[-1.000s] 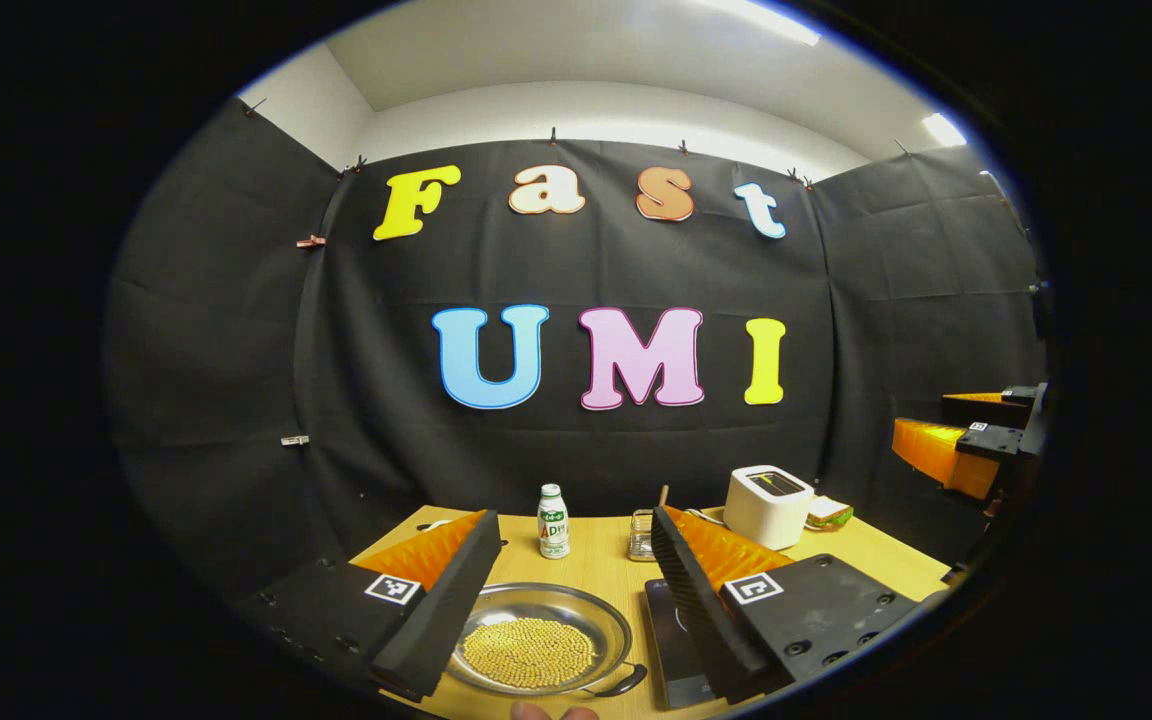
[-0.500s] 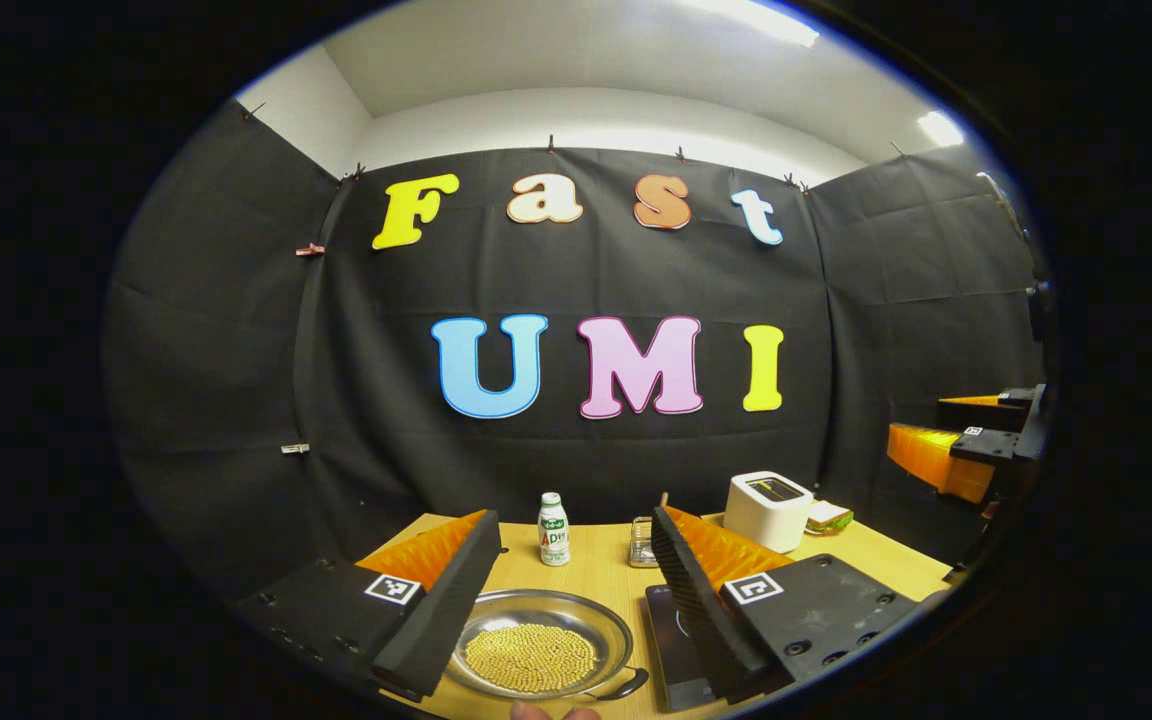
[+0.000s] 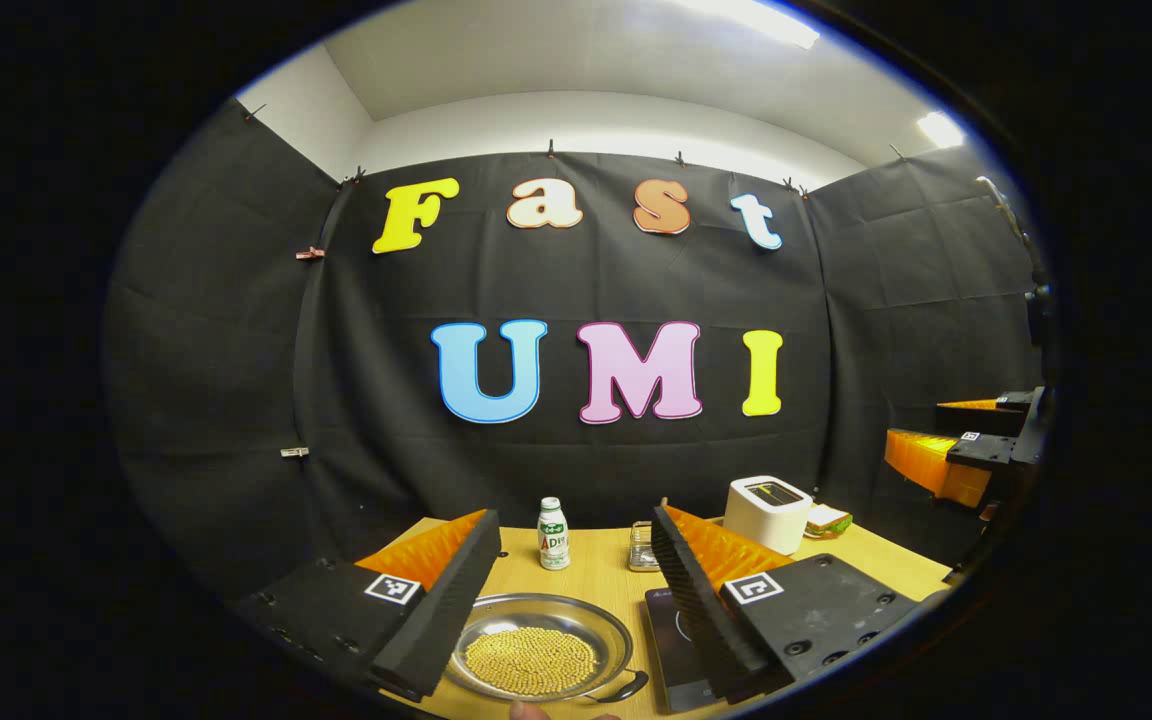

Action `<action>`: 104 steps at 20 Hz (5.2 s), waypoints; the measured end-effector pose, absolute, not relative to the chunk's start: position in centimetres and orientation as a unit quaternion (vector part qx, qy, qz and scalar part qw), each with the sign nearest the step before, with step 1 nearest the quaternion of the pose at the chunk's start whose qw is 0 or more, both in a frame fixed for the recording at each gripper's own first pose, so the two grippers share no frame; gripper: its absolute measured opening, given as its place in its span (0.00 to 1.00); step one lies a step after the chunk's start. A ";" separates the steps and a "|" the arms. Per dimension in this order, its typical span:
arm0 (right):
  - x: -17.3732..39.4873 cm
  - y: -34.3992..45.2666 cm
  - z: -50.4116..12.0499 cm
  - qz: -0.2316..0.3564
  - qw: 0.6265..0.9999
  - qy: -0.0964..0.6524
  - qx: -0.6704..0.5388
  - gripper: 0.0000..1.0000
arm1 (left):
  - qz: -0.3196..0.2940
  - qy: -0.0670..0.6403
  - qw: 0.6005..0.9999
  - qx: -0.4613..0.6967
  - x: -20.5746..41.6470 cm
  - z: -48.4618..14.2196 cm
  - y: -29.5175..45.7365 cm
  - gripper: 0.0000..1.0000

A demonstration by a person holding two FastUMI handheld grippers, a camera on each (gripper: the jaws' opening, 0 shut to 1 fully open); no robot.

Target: First push the handle of the pot to place it horizontally, then grasp the pot with both hands and set it on the induction cooktop.

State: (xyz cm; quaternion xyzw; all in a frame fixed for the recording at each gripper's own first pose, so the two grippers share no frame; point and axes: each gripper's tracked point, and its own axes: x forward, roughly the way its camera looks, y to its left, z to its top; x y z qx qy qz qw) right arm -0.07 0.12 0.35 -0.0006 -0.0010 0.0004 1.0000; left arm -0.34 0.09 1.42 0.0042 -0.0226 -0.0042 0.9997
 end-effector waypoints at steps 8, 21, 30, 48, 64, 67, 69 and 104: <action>0.1 0.4 0.2 0.003 1.000 0.000 -0.006 0.98 | -0.044 0.012 0.999 0.002 -1.0 0.4 -0.2 0.08; 0.2 0.1 -0.7 -0.005 1.000 0.007 -0.013 0.98 | -0.150 0.432 0.889 -0.031 -4.9 -19.9 0.3 0.05; 0.4 -0.9 -1.3 -0.012 1.000 0.013 -0.015 0.98 | -0.168 0.571 0.804 0.027 -5.9 -29.3 0.4 0.05; 0.8 -3.1 -2.1 -0.035 0.999 0.025 -0.016 0.98 | -0.115 0.579 0.805 0.062 -1.0 -31.6 -3.4 0.05; 0.1 -4.7 -2.6 -0.042 0.998 0.035 -0.019 0.98 | -0.069 0.559 0.826 0.021 5.2 -31.3 -6.8 0.05; -0.1 -4.8 -2.8 -0.042 0.998 0.038 -0.020 0.98 | -0.063 0.559 0.827 0.008 6.5 -31.4 -7.2 0.05; -0.1 -4.7 -2.9 -0.042 0.998 0.040 -0.022 0.98 | -0.061 0.557 0.828 0.002 7.4 -31.4 -7.5 0.05; 8.0 21.8 -23.3 0.157 0.928 0.322 0.098 0.99 | -0.042 0.430 0.901 -0.037 13.1 -28.2 22.8 0.93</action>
